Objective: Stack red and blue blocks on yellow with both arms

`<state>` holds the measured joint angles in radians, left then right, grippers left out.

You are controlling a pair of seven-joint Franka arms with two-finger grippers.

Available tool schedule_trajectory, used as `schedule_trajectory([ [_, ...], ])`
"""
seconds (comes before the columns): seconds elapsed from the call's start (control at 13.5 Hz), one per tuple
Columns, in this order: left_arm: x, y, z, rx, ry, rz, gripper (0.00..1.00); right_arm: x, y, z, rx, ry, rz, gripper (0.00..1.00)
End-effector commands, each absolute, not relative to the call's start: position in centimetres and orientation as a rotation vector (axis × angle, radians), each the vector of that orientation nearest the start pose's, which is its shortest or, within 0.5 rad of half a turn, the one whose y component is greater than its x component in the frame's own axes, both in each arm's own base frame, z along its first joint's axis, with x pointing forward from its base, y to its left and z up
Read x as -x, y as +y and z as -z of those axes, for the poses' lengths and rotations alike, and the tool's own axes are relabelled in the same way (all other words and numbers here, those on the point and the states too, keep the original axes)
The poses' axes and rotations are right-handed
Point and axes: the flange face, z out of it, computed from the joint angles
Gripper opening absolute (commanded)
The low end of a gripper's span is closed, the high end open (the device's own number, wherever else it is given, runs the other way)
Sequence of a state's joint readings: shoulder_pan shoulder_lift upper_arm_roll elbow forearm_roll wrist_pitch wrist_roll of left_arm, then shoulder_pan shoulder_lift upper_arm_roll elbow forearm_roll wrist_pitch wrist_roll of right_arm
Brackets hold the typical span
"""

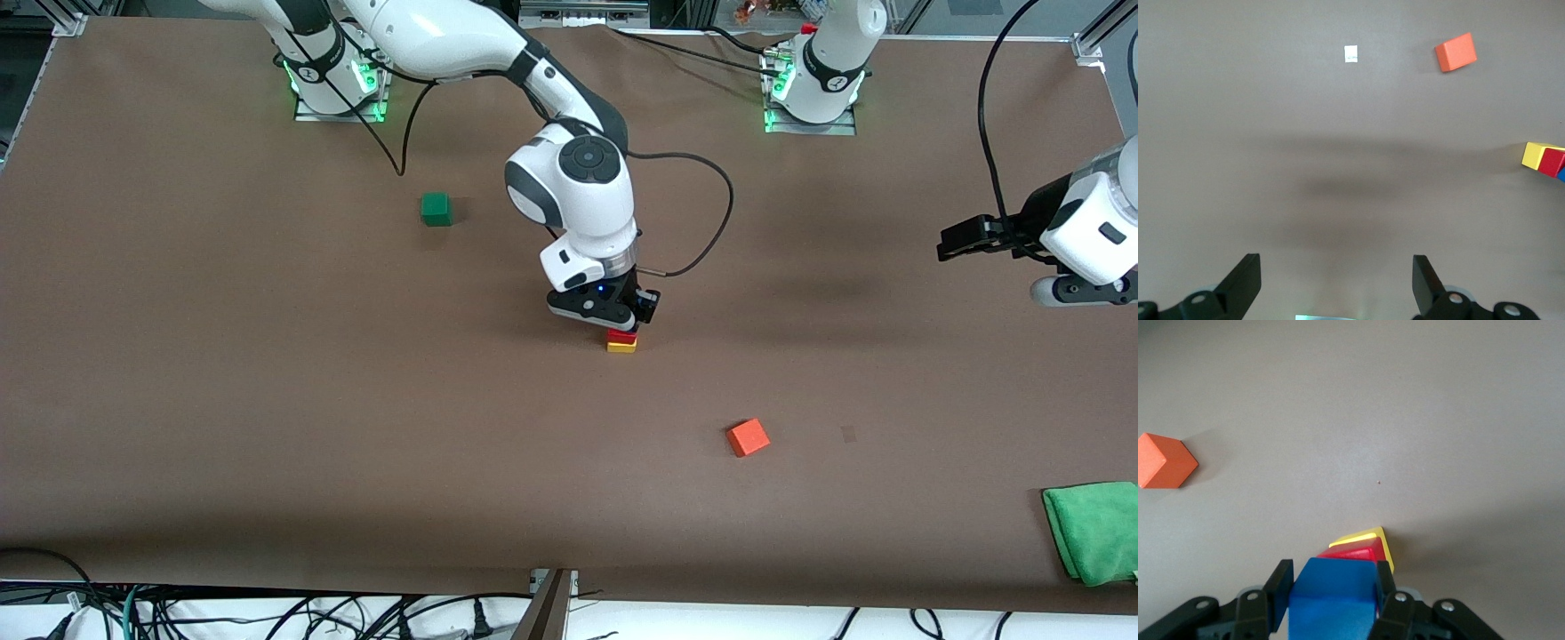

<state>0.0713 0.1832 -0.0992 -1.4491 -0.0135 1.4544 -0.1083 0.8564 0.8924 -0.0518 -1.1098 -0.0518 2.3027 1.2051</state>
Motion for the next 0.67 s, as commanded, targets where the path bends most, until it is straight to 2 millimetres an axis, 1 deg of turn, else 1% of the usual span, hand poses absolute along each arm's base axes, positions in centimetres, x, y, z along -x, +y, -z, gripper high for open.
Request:
schedule_trajectory([
  [0.0, -59.3, -1.1, -57.2, 3.167, -0.099, -0.248, 1.00, -54.8, 58.8, -30.4, 2.859, 0.482, 0.360, 0.61],
  [0.07, -59.7, -1.3, -57.5, 3.168, -0.104, -0.234, 1.00, -54.8, 58.8, -30.5, 2.859, 0.479, 0.362, 0.79],
  [0.15, -60.2, -1.1, -58.1, 3.167, -0.106, -0.214, 1.00, -54.9, 58.6, -30.7, 2.859, 0.483, 0.364, 1.00],
  [0.22, -60.3, -0.6, -58.7, 3.169, -0.121, -0.195, 1.00, -54.9, 58.6, -30.9, 2.863, 0.483, 0.359, 1.00],
  [0.37, -60.3, 0.4, -58.5, 3.172, -0.147, -0.204, 1.00, -55.3, 57.9, -31.6, 2.875, 0.505, 0.342, 1.00],
  [0.44, -60.6, -0.1, -58.1, 3.173, -0.133, -0.212, 1.00, -55.7, 57.1, -32.1, 2.900, 0.529, 0.320, 1.00],
  [0.52, -60.6, -0.8, -58.3, 3.171, -0.116, -0.205, 1.00, -56.8, 55.4, -35.0, 2.893, 0.565, 0.310, 1.00],
  [0.59, -60.6, -1.1, -58.3, 3.171, -0.114, -0.207, 1.00, -58.1, 53.2, -38.4, 2.886, 0.589, 0.305, 1.00],
])
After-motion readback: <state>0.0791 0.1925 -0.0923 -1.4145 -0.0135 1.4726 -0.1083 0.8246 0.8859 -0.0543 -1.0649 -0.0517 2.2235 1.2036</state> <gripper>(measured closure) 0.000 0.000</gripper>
